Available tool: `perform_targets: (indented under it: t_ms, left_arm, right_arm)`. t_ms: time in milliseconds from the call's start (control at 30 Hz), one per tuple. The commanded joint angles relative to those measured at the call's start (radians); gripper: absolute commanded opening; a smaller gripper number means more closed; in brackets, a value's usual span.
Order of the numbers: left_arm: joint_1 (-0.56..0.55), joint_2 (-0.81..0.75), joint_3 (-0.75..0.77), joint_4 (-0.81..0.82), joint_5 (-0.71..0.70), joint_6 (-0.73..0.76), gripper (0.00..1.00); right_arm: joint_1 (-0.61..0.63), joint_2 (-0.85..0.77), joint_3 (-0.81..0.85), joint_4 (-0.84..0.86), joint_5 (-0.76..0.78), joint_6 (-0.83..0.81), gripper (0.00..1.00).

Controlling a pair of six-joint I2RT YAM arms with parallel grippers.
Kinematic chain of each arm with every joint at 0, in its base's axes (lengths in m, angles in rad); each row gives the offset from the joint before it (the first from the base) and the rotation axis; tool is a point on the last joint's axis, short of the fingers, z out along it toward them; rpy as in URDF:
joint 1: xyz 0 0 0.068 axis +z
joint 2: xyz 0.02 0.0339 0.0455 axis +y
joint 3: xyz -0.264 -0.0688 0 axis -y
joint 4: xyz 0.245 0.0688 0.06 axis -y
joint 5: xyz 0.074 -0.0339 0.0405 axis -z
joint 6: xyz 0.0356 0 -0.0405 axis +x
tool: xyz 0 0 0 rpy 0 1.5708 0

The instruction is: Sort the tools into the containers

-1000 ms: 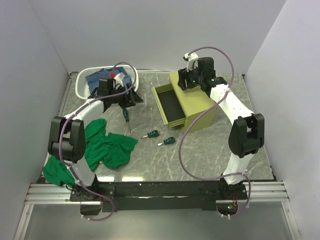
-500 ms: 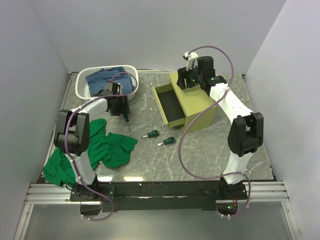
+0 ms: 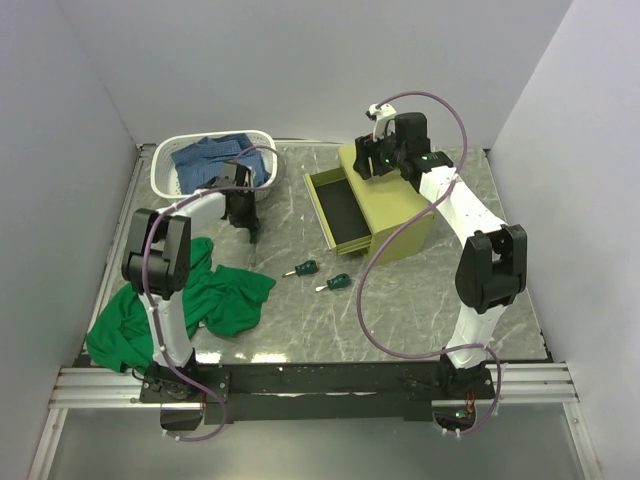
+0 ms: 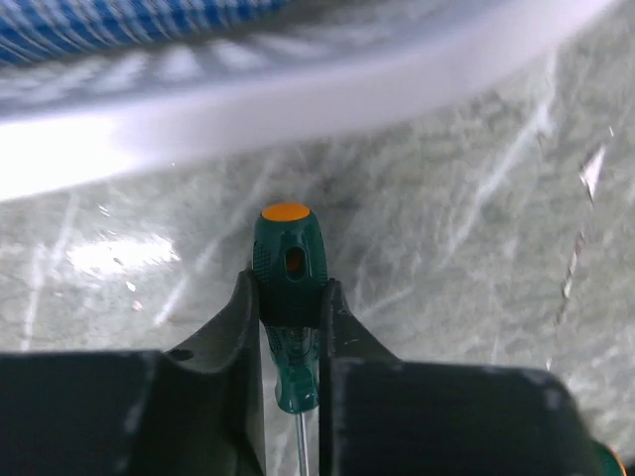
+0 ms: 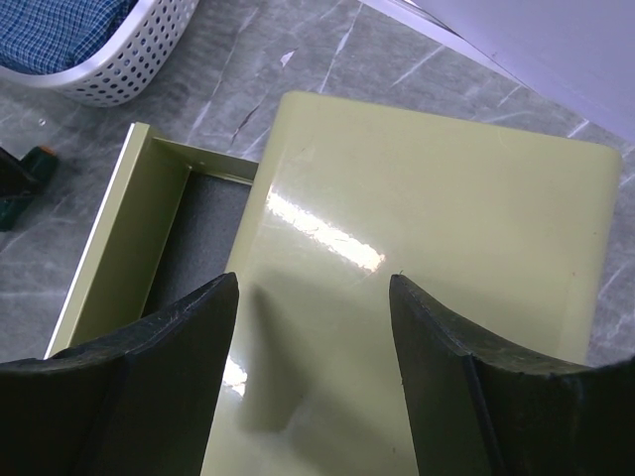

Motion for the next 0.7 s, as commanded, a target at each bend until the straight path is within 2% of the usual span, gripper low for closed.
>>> perform_targets:
  t_ms: [0, 100, 233, 567, 667]
  left_arm:
    - [-0.005, -0.151, -0.032, -0.036, 0.120, 0.014, 0.01]
    - [-0.006, -0.279, -0.059, -0.004, 0.191, -0.015, 0.01]
    - [-0.019, -0.349, -0.029, 0.088, 0.453, -0.070, 0.01]
    - [-0.097, -0.172, 0.149, 0.300, 0.702, -0.277, 0.01]
    - [-0.101, -0.107, 0.169, 0.437, 0.774, -0.384, 0.01]
  right_arm:
    - [-0.026, 0.039, -0.052, -0.193, 0.031, 0.027, 0.71]
    - [-0.029, 0.041, -0.051, -0.193, 0.037, 0.024, 0.71]
    - [-0.038, 0.044, -0.046, -0.197, 0.045, 0.023, 0.70]
    - [-0.041, 0.041, -0.063, -0.193, 0.084, -0.011, 0.70]
    - [-0.041, 0.035, -0.069, -0.188, 0.095, -0.022, 0.70]
